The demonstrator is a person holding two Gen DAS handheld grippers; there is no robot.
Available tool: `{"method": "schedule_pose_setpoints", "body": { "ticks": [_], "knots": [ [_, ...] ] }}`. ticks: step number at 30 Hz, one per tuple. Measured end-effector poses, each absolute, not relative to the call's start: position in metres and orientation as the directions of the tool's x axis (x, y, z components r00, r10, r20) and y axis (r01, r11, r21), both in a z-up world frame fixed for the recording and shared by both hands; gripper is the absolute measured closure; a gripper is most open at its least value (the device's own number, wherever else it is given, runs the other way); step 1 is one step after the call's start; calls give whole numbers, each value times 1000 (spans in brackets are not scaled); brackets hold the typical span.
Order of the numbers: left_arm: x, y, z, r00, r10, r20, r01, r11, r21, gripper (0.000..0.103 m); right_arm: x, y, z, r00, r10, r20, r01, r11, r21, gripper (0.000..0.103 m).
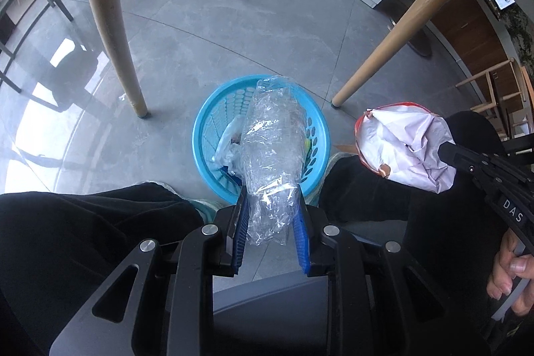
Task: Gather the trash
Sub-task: 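Carry the plastic wrap and red wrapper down over the wastebasket, then open both tools to drop the wrap and wrapper into the wastebasket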
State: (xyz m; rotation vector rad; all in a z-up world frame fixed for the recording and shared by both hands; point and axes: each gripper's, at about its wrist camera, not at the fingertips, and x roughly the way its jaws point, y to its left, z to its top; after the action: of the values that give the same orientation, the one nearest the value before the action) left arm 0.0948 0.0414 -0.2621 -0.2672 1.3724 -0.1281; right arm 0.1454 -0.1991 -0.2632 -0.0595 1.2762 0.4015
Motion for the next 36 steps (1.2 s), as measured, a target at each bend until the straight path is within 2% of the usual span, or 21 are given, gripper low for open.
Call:
{"method": "schedule_pose_setpoints", "body": {
  "ticks": [13,20,32,34,36],
  "knots": [
    [128,51,-298,138,-297,-945,-127,941,-315,80,195,-179,-325,143,208,-968,-255,952,167,102],
    [143,55,-328,81,-315,-946,-157,933,-324,79,222,-178,-367,65,229,-971,-179,960,215,102],
    [165,51,-357,20,-300,-954,-175,938,-299,79,244,-160,-422,-30,238,-971,-169,956,239,102],
    [167,54,-359,36,-313,-949,-184,931,-314,76,245,-160,-423,-28,246,-969,-161,956,247,101],
    [170,58,-356,65,-326,-943,-196,923,-333,65,246,-158,-424,-30,256,-966,-161,953,257,97]
  ]
}}
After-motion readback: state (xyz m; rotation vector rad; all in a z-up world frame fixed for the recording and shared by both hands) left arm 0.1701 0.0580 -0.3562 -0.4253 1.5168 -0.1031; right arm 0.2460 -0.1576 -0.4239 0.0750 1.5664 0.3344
